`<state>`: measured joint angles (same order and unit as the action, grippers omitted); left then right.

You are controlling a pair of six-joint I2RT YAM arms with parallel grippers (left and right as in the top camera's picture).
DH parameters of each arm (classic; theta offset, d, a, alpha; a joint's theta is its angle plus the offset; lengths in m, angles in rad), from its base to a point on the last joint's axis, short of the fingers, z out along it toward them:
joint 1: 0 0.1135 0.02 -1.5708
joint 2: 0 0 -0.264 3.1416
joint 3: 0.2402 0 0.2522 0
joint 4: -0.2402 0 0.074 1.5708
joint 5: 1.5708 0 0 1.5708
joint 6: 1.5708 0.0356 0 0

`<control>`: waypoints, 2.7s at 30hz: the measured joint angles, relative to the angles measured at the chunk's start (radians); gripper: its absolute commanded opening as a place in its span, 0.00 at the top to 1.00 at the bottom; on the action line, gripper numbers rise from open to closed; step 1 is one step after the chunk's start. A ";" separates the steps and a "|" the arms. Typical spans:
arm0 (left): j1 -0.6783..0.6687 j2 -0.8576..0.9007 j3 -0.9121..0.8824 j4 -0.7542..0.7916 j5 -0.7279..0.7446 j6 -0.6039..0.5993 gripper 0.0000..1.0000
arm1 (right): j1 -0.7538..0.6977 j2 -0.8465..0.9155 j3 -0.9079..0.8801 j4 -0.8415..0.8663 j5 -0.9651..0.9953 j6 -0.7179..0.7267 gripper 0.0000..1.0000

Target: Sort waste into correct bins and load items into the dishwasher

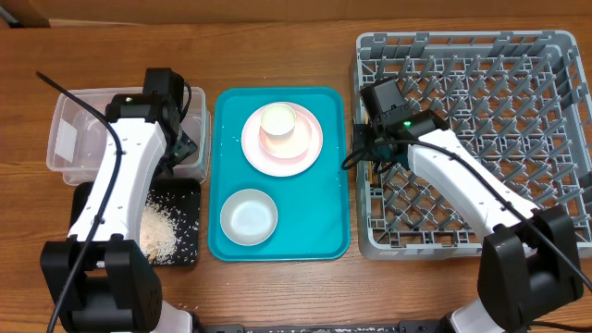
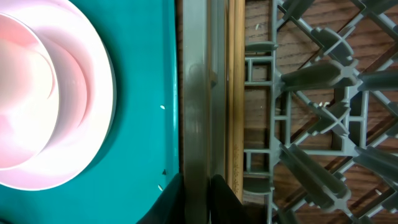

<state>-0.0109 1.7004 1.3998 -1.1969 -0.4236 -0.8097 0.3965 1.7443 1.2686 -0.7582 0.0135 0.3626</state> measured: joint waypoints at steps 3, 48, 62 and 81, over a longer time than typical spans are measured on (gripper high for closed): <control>0.000 0.000 0.000 0.000 0.000 0.000 0.00 | 0.000 0.000 0.000 -0.005 -0.003 0.000 0.86; 0.000 0.000 0.000 0.000 0.000 0.000 0.00 | 0.018 0.000 0.317 -0.283 0.009 -0.048 0.57; 0.000 0.000 0.000 0.000 0.000 0.000 0.00 | 0.178 0.000 0.338 -0.280 -0.355 -0.049 0.62; 0.000 0.000 0.000 0.000 0.000 0.000 0.00 | 0.635 0.100 0.338 -0.094 -0.218 -0.050 0.62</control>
<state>-0.0109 1.7004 1.3998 -1.1969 -0.4240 -0.8097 1.0317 1.8439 1.6062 -0.8524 -0.2043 0.3130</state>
